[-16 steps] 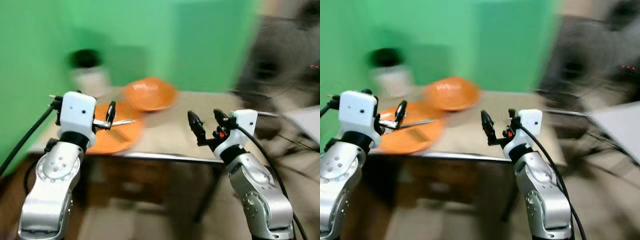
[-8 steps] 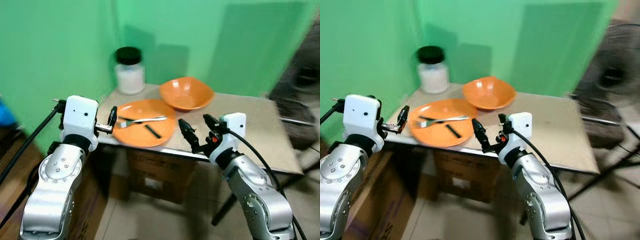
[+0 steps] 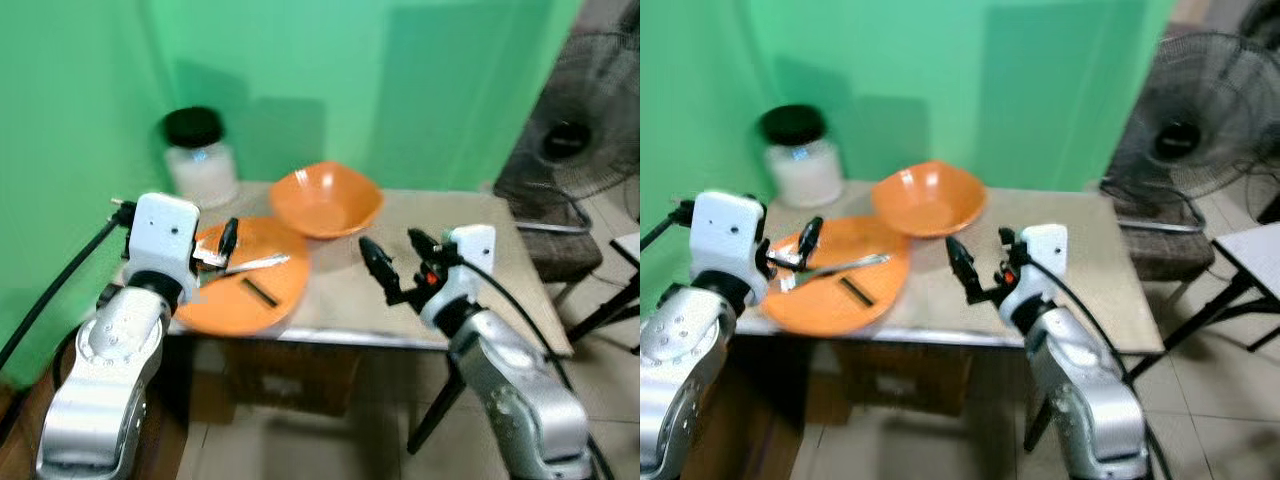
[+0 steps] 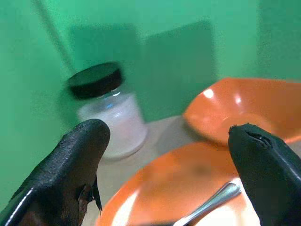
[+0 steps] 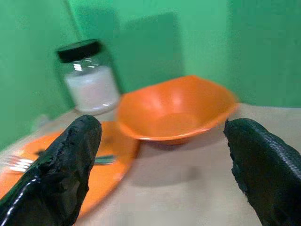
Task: Setting the table
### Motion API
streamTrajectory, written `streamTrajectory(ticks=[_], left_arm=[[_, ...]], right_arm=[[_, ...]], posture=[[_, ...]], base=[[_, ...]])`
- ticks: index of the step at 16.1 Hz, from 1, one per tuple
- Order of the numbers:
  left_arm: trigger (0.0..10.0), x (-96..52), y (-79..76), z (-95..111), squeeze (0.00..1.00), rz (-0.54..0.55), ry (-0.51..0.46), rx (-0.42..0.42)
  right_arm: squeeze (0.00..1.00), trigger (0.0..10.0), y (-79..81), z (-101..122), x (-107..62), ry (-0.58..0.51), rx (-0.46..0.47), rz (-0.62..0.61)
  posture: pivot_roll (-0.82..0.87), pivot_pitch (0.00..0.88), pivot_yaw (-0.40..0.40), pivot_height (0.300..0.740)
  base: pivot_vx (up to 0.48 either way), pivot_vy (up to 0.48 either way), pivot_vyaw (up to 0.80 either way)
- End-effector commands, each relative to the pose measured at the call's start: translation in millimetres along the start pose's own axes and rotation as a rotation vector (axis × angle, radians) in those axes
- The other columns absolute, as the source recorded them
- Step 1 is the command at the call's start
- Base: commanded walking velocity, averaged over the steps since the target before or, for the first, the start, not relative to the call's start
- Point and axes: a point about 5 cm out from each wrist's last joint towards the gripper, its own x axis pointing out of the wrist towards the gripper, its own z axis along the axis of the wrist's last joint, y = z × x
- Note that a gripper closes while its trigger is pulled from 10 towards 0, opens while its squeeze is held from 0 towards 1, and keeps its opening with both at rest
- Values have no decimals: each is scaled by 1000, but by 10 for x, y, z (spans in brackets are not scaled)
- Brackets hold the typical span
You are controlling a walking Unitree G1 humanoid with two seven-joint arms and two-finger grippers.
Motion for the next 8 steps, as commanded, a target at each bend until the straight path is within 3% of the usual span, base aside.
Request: streamTrajectory(ticks=[1, 6, 7, 8], left_arm=[[10000, -25, 25, -13, 490, 1, 12, 13], [10000, -55, -39, -9, 482, -43, 6, 30], [10000, -67, -58, -5, 478, -52, -1, 27], [10000, -80, -74, -10, 471, -66, 3, 44]], right_arm=[[0, 10000, 36, 23, 32, -2, -22, 29], [0, 10000, -24, 142, 112, -27, -106, 144], [0, 10000, -33, 153, 115, -20, -127, 187], [0, 10000, -52, 165, 105, -20, -134, 238]], posture=[[22, 27, 20, 740], [25, 25, 15, 740], [29, 26, 10, 740], [30, 25, 8, 740]], base=[[386, 0, 800], [350, 0, 800], [0, 0, 800], [0, 0, 0]])
